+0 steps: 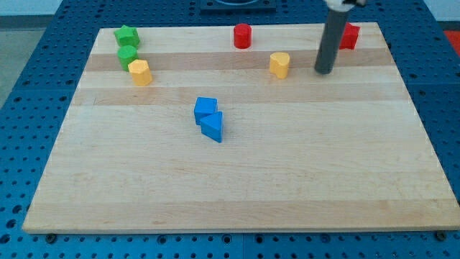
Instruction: Separate blue cube and blue triangle
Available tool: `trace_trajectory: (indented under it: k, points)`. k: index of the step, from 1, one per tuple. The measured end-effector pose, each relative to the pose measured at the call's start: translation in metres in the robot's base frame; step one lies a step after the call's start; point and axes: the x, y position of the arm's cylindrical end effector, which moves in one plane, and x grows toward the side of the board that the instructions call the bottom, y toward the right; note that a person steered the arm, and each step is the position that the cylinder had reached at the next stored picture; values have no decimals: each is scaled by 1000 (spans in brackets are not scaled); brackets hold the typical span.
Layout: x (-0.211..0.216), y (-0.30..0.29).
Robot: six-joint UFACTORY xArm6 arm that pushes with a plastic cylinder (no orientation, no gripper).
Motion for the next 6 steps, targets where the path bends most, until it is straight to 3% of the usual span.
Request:
trace_trajectory:
  k: [2, 6]
  points:
    - [76, -88]
    - [109, -304]
